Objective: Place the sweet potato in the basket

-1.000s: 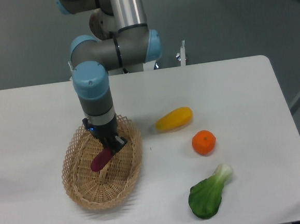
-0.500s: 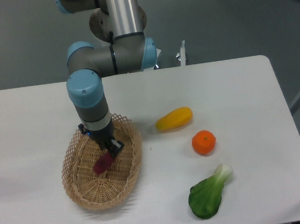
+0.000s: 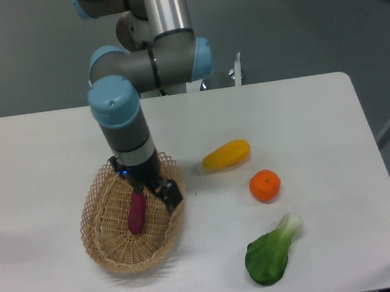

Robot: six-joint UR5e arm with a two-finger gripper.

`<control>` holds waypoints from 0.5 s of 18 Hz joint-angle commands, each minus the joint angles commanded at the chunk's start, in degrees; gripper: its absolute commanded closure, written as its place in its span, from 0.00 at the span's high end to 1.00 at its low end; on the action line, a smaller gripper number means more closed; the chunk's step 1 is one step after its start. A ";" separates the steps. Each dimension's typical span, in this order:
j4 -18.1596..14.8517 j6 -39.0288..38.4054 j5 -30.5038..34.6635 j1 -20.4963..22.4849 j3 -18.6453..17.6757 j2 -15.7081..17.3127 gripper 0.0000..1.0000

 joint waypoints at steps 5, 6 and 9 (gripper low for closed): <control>-1.40 6.03 -1.32 8.26 5.63 -0.44 1.00; -2.80 9.72 -1.41 9.76 6.16 -0.35 1.00; -7.63 18.52 -1.59 14.33 7.22 0.00 1.00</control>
